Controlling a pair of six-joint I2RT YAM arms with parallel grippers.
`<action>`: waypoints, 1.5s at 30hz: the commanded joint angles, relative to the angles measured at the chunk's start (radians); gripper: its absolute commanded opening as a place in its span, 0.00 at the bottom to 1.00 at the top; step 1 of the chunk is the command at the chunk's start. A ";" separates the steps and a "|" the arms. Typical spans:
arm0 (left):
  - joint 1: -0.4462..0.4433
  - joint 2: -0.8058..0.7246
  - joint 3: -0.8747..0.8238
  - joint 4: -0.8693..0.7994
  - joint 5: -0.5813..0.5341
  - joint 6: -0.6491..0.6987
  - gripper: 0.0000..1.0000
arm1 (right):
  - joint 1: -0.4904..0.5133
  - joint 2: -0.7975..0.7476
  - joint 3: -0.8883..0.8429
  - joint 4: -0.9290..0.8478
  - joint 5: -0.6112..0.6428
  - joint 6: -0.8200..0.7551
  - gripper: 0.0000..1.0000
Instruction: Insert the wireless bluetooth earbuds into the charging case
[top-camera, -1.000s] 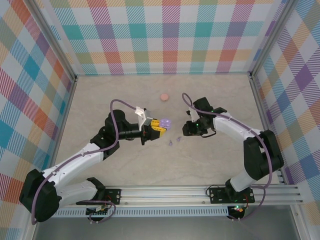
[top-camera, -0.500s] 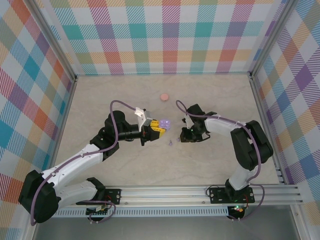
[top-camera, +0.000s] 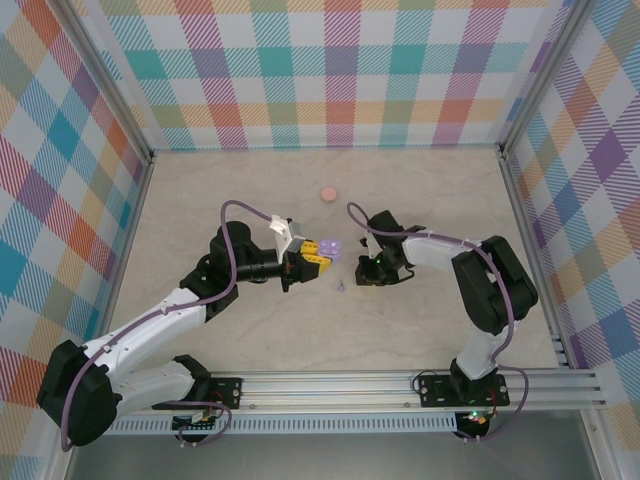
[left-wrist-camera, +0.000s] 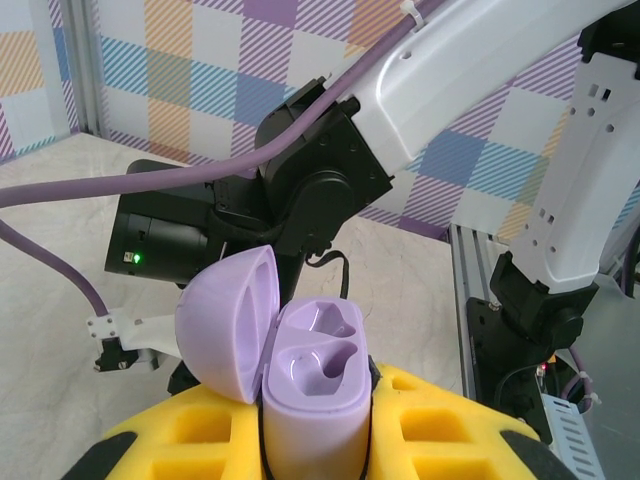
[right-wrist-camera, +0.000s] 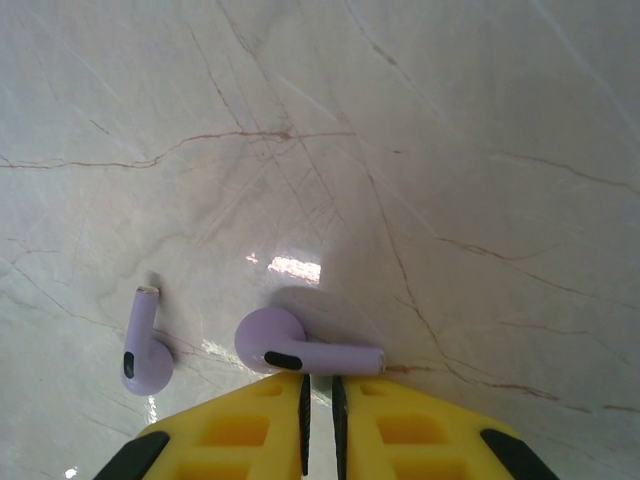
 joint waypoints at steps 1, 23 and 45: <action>-0.014 -0.009 -0.007 0.000 -0.003 -0.002 0.21 | 0.024 0.034 0.023 0.044 -0.020 0.043 0.18; -0.015 -0.020 -0.021 -0.007 -0.015 -0.004 0.21 | 0.039 -0.036 0.099 -0.005 0.033 -0.016 0.39; -0.014 -0.038 -0.014 -0.027 -0.020 -0.004 0.21 | 0.039 0.108 0.233 -0.145 -0.009 -0.397 0.46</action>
